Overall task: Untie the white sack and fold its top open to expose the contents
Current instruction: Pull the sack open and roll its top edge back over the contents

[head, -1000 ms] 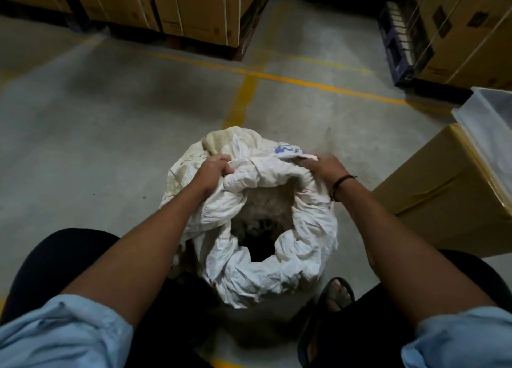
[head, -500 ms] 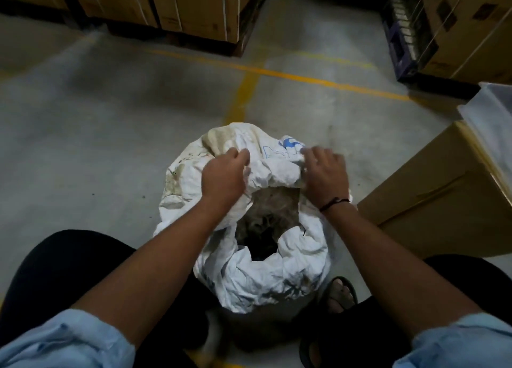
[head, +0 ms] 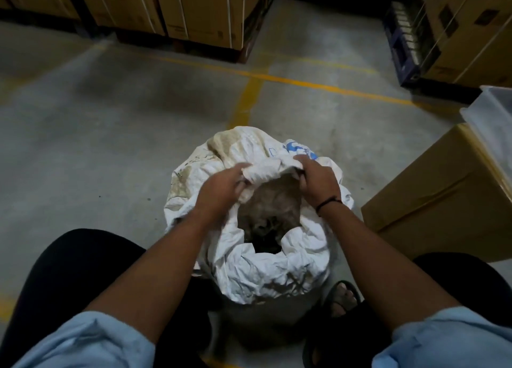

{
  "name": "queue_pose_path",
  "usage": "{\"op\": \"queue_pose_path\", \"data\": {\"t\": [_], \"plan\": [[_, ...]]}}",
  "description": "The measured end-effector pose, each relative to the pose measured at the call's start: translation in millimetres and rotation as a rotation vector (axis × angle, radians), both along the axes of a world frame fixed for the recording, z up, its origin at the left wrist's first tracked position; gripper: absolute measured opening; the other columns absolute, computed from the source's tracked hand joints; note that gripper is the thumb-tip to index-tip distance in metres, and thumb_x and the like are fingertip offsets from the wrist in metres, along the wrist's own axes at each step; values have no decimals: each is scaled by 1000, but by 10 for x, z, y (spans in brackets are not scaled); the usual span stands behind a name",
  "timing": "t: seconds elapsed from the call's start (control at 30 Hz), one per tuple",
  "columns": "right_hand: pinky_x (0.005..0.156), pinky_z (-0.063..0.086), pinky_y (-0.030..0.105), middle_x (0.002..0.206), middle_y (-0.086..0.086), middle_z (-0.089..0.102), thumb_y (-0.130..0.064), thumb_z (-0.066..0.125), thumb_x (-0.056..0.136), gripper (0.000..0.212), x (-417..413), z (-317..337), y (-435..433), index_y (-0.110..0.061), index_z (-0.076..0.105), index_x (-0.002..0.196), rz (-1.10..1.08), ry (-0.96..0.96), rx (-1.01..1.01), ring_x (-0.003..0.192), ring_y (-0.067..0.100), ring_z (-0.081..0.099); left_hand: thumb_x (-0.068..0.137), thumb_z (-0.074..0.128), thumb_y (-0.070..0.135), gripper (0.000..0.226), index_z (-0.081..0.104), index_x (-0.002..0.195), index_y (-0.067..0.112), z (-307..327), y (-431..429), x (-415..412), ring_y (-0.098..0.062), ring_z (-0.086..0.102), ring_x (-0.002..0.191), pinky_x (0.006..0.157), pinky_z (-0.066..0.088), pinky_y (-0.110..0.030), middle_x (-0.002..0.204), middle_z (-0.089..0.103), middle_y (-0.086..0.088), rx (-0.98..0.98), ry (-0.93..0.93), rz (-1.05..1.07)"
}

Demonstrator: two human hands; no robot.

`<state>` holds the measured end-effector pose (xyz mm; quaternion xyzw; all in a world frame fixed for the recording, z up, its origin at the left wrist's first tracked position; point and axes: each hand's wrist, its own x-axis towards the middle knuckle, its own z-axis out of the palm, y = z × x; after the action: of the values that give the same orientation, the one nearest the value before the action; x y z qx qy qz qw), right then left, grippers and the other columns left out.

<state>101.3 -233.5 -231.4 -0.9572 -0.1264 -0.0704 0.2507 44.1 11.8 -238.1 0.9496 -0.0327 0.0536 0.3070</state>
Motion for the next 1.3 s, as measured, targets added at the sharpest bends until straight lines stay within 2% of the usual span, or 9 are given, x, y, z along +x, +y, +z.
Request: {"op": "queue_pose_path", "data": {"t": [0.13,0.27,0.37,0.53,0.67,0.83,1.03,1.17,1.3], "plan": [[72,41,25,103,6,67,-16,68,90,35,415,334,60,-8,59,123,-256,336,558,88,20,59,89,78,30,42,64,129,26,481,254,355,-10,67,106,81,52,-17,125,68,1,-650,238,15],[94,54,36,92,8,74,-3,78,74,20,614,110,-23,-2,74,93,-310,703,869,93,24,67,77,84,55,59,70,127,28,189,435,334,-16,70,113,97,55,-31,133,68,2,-958,708,114],[74,50,14,94,8,67,-13,80,76,30,590,55,42,1,71,100,-375,600,610,93,19,62,73,90,45,65,68,127,17,-106,244,282,-6,67,105,87,53,-15,130,68,-1,-870,478,262],[89,48,43,131,20,54,-28,65,87,69,304,165,238,-14,31,146,-341,137,183,109,40,60,72,76,65,72,49,129,30,-69,-55,100,-20,66,97,81,53,-39,110,68,6,-194,-18,508],[87,42,49,129,16,50,-28,64,81,68,64,287,286,-15,39,143,-297,-198,-332,107,38,52,87,63,59,44,55,107,20,54,-64,10,-31,69,86,69,49,-38,94,71,-4,147,-50,480],[91,41,49,121,15,54,-29,51,79,50,-631,616,686,-14,52,127,26,-181,-376,109,38,53,85,53,69,46,61,87,23,13,15,-252,-27,67,83,68,52,-36,83,68,1,-47,52,486],[110,32,55,141,13,47,-91,57,59,111,-1710,323,804,-15,39,138,246,524,-548,129,35,45,45,35,111,149,32,159,15,435,179,-368,-39,34,148,120,30,-49,164,31,-17,-242,739,409],[111,22,65,135,9,48,-95,55,53,115,-1835,152,694,-18,37,135,247,366,-597,125,33,45,94,39,75,96,34,155,1,460,-102,-586,-39,36,146,116,31,-44,161,34,-22,-250,791,279],[112,21,64,142,7,47,-103,42,49,128,-1762,236,652,-17,32,144,201,344,-546,130,31,45,98,35,72,91,44,147,-5,394,-235,-622,-42,49,134,105,43,-43,150,48,-26,-402,645,405]]}}
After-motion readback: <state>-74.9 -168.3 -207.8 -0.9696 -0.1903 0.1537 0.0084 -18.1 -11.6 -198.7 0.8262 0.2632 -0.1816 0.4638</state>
